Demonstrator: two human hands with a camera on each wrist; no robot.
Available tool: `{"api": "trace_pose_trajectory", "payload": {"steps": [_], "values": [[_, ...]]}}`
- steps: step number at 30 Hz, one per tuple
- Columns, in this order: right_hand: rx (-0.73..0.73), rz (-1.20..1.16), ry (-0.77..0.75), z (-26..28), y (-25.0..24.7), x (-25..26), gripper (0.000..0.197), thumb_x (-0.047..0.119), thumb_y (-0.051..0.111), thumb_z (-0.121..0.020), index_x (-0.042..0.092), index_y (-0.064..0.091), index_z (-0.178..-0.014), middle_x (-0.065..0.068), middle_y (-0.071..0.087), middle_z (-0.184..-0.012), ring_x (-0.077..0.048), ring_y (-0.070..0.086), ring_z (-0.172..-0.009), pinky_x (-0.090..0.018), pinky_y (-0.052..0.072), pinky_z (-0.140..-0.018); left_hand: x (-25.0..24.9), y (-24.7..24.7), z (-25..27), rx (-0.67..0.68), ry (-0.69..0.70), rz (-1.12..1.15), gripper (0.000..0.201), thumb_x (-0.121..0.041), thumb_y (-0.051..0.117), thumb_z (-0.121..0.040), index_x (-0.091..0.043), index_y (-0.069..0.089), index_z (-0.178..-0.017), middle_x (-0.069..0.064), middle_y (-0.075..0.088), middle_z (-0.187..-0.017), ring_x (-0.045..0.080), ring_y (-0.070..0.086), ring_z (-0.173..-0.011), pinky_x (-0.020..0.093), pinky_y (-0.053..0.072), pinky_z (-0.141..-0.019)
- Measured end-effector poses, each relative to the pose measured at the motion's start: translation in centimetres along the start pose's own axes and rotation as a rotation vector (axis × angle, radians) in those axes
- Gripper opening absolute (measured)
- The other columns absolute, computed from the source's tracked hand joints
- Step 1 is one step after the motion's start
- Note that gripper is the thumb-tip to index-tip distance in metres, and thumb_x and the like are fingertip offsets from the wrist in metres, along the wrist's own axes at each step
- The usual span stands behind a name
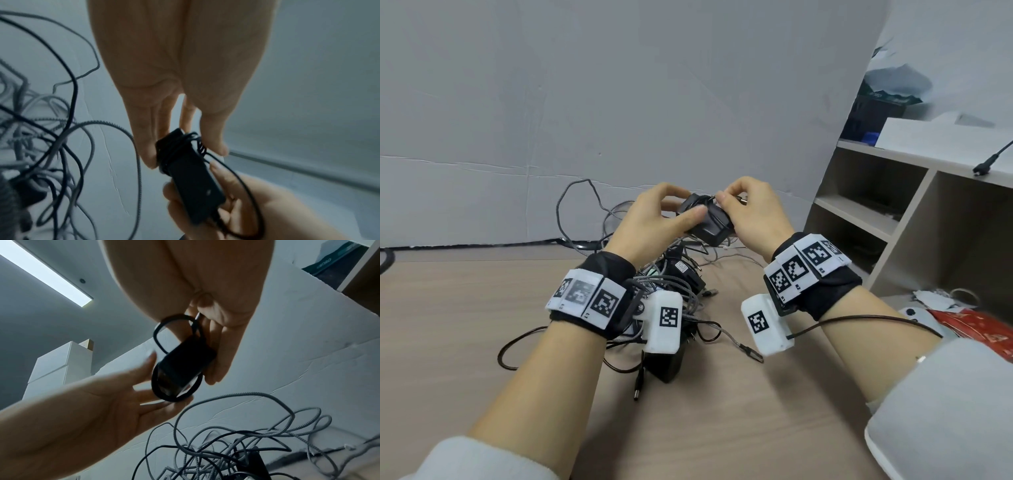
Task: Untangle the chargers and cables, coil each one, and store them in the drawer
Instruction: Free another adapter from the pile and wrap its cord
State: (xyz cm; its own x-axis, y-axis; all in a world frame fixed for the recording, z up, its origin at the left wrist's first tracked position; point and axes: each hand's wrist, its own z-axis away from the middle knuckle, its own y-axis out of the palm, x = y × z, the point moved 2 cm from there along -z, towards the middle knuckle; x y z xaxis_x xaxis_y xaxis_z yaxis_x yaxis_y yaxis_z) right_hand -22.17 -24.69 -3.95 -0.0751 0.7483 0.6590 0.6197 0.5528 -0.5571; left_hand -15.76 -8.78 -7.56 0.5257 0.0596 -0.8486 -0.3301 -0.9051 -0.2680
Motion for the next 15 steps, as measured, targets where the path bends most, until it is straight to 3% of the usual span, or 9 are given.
{"api": "trace_pose_trajectory", "payload": {"steps": [3, 6, 10, 13, 15], "values": [[0.023, 0.000, -0.048, -0.2, -0.4, -0.2, 0.013, 0.030, 0.063, -0.097, 0.020, 0.062, -0.088, 0.006, 0.062, -0.080, -0.020, 0.060, -0.079, -0.045, 0.055, -0.082, -0.2, 0.1, 0.0, 0.014, -0.115, 0.286, 0.043, -0.042, 0.053, -0.102, -0.002, 0.060, -0.119, 0.012, 0.070, -0.107, 0.013, 0.071, -0.073, 0.027, 0.061, -0.072], [0.067, -0.021, -0.102, 0.0, -0.5, 0.0, 0.013, 0.028, 0.065, -0.096, 0.022, 0.062, -0.085, 0.007, 0.062, -0.073, -0.018, 0.060, -0.073, -0.043, 0.055, -0.078, 0.3, 0.2, -0.2, 0.034, -0.127, 0.282, 0.036, -0.031, 0.054, -0.103, 0.001, 0.062, -0.117, 0.023, 0.069, -0.106, 0.015, 0.067, -0.077, 0.024, 0.058, -0.068], [0.107, -0.033, -0.112, 0.2, -0.6, -0.2, 0.017, 0.027, 0.066, -0.096, 0.022, 0.062, -0.080, 0.004, 0.069, -0.076, -0.019, 0.066, -0.077, -0.043, 0.057, -0.078, 0.6, 0.0, -0.3, 0.082, -0.054, 0.167, 0.021, -0.016, 0.058, -0.102, -0.005, 0.067, -0.117, 0.013, 0.074, -0.106, 0.016, 0.069, -0.089, 0.020, 0.056, -0.071], [0.146, -0.018, -0.074, -0.3, -1.0, -0.8, 0.017, 0.028, 0.070, -0.092, 0.022, 0.065, -0.076, -0.001, 0.076, -0.082, -0.022, 0.073, -0.087, -0.051, 0.057, -0.085, 0.8, 0.0, -0.2, 0.132, -0.043, 0.074, 0.025, -0.014, 0.056, -0.103, -0.005, 0.064, -0.125, 0.014, 0.075, -0.104, 0.024, 0.073, -0.095, 0.031, 0.062, -0.080], [0.152, 0.019, -0.072, -0.5, -1.4, -0.8, 0.018, 0.031, 0.074, -0.088, 0.019, 0.069, -0.076, -0.003, 0.076, -0.079, -0.024, 0.073, -0.086, -0.051, 0.057, -0.085, 0.7, 0.3, 0.1, 0.194, -0.035, 0.005, 0.027, -0.013, 0.054, -0.103, -0.005, 0.063, -0.127, 0.014, 0.075, -0.103, 0.026, 0.074, -0.095, 0.039, 0.062, -0.080]]}}
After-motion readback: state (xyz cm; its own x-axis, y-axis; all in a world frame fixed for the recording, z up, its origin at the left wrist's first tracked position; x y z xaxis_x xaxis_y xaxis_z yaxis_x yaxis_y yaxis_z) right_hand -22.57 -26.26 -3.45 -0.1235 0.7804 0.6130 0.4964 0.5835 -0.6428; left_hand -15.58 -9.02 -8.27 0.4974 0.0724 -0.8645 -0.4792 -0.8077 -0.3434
